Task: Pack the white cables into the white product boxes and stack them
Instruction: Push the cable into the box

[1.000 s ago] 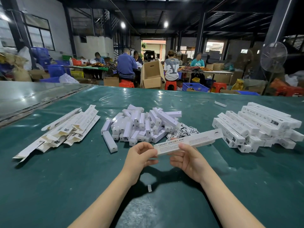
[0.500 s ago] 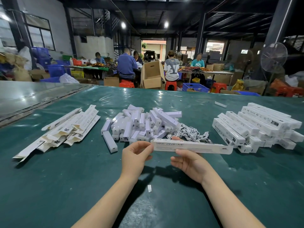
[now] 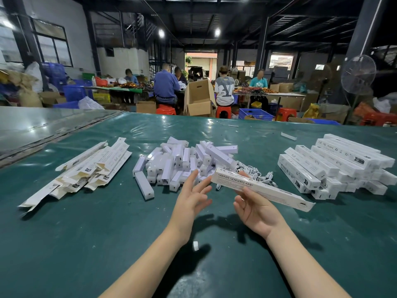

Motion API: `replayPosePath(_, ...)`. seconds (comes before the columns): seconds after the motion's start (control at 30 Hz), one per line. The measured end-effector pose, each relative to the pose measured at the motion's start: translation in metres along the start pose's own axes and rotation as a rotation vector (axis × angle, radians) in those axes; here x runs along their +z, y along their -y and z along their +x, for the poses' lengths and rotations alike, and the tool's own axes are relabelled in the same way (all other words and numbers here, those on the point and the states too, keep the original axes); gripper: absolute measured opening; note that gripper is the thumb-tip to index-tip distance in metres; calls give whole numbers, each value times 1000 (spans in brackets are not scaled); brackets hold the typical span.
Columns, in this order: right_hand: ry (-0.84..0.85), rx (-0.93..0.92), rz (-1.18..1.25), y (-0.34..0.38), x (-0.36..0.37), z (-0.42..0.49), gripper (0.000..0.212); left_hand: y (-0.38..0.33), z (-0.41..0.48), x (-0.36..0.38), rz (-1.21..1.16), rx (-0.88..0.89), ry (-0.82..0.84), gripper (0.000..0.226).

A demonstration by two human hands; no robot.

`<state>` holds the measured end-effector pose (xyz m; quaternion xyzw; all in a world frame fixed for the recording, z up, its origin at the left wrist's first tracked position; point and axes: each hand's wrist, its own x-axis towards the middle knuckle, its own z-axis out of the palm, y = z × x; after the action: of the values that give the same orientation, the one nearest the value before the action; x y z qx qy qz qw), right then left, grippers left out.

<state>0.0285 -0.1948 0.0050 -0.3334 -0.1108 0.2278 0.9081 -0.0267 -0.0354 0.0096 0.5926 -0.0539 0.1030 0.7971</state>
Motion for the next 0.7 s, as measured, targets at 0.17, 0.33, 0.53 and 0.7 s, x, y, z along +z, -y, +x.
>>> replayPosePath(0.17,-77,98,31,0,-1,1,76,4,-5,-2,476,189,97,74)
replayPosePath(0.33,-114,143,62,5,-5,-1,73,5,-9,1,779,316,140,78)
replayPosePath(0.53,-152,178,-65,2,2,-4,27,4,-8,11,376,81,121,85)
replayPosePath(0.7,-119,176,-31,2,5,-6,58,9,-10,17,258,31,181,83)
